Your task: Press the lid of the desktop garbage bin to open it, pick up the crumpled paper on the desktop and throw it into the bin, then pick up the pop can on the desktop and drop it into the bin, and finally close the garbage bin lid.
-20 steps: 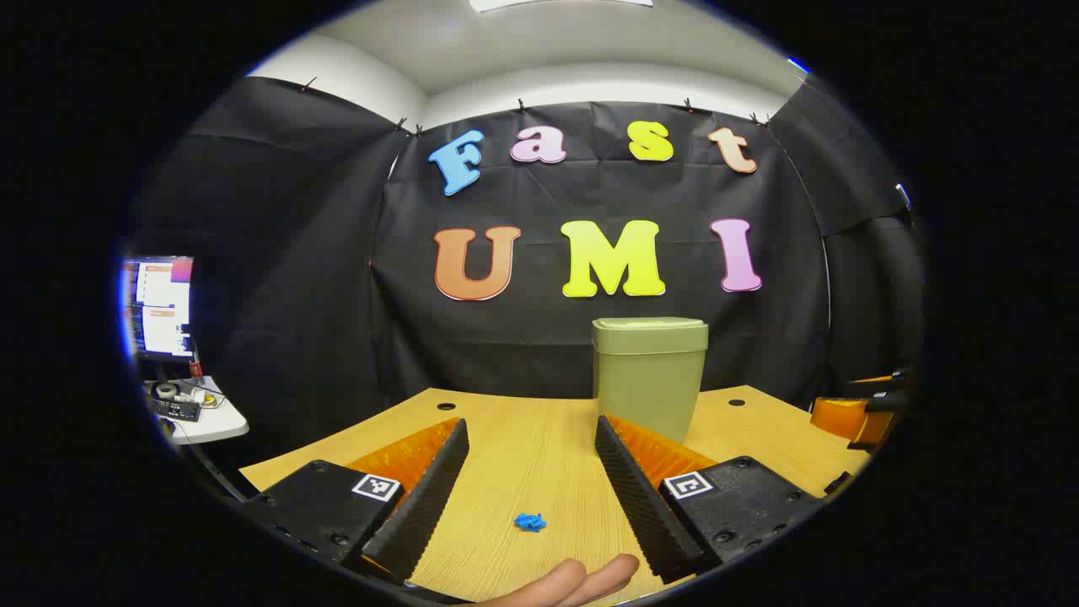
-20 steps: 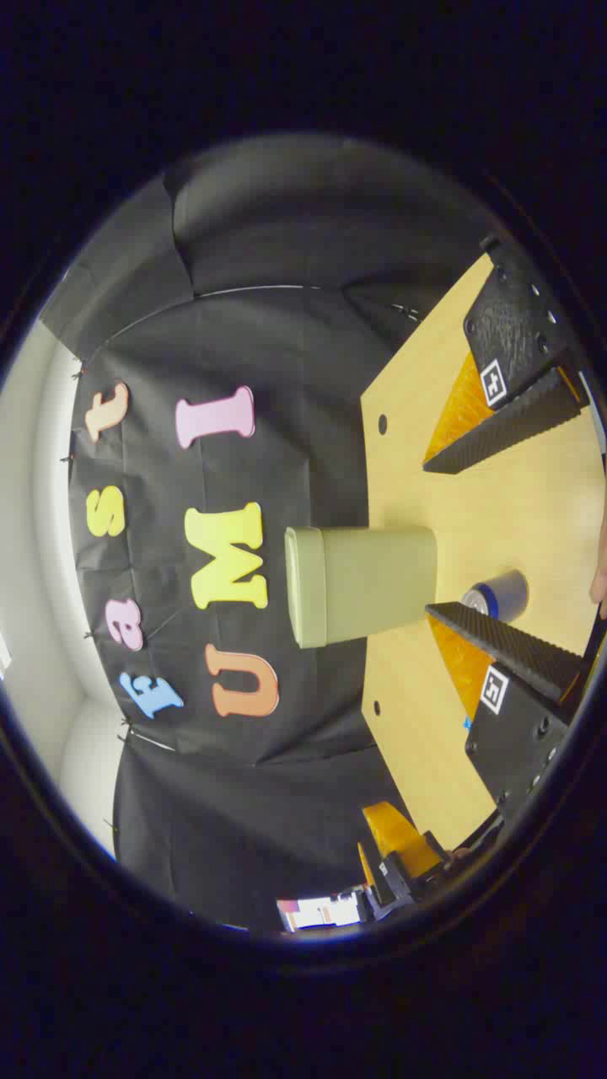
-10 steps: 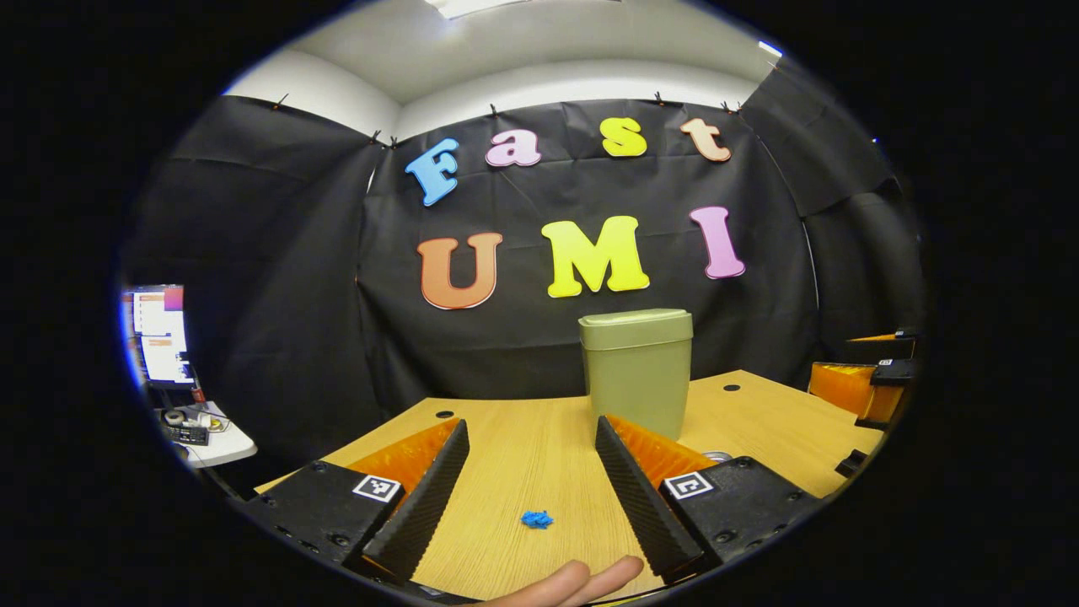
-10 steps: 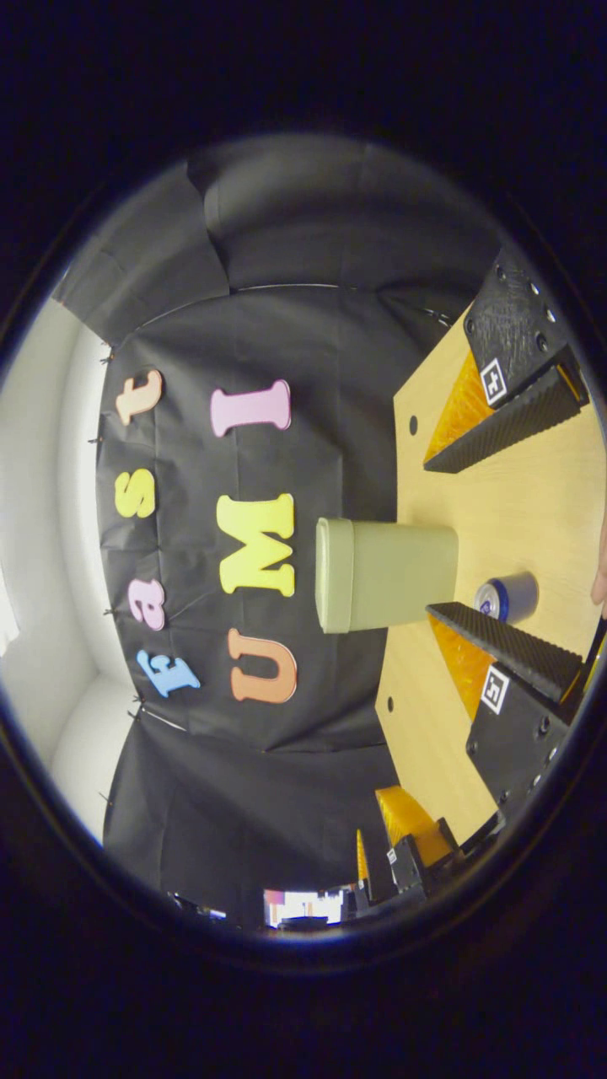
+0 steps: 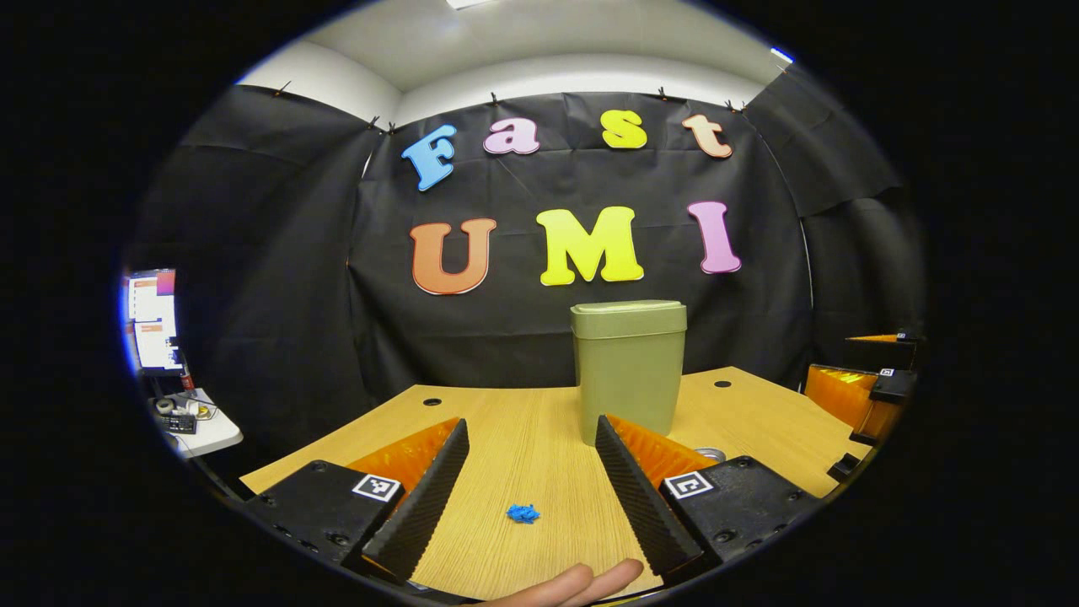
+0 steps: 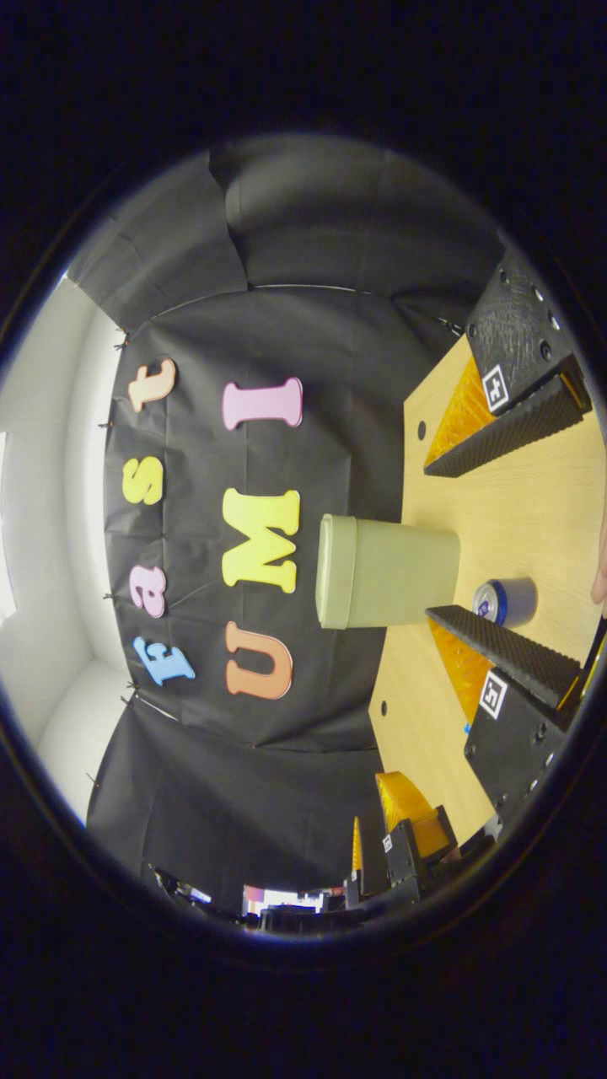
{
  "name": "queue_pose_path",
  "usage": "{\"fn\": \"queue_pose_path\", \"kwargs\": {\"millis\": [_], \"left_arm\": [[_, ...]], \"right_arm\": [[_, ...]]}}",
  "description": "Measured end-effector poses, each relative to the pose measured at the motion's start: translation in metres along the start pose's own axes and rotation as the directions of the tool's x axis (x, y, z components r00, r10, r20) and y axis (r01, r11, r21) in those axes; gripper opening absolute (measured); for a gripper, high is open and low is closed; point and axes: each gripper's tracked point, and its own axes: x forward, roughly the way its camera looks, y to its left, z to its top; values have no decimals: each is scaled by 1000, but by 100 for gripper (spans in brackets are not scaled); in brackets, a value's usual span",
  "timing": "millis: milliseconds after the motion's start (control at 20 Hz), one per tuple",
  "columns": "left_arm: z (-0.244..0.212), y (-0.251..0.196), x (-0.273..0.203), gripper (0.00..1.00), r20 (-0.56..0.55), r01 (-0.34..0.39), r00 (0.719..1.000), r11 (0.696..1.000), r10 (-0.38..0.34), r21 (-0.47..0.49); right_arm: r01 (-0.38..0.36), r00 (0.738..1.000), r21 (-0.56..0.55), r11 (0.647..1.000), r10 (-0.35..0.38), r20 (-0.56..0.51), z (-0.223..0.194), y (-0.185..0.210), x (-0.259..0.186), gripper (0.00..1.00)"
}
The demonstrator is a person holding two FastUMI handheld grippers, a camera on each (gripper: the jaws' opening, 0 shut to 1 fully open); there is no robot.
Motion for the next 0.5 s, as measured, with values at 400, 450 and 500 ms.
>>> {"fn": "queue_pose_path", "kwargs": {"millis": [400, 450, 500], "left_arm": [[-11, 0, 9, 97, -35, 8, 999, 1000, -8, 7], [-18, -1, 13, 97, -53, 18, 998, 1000, -18, 2], [-24, -2, 15, 97, -74, 26, 997, 1000, -26, -6]], "right_arm": [[6, 1000, -15, 1000, -6, -13, -7, 3, 4, 95], [6, 1000, -17, 1000, -6, -16, -7, 4, 5, 98], [6, 1000, -19, 1000, -6, -17, -8, 4, 5, 98]]}}
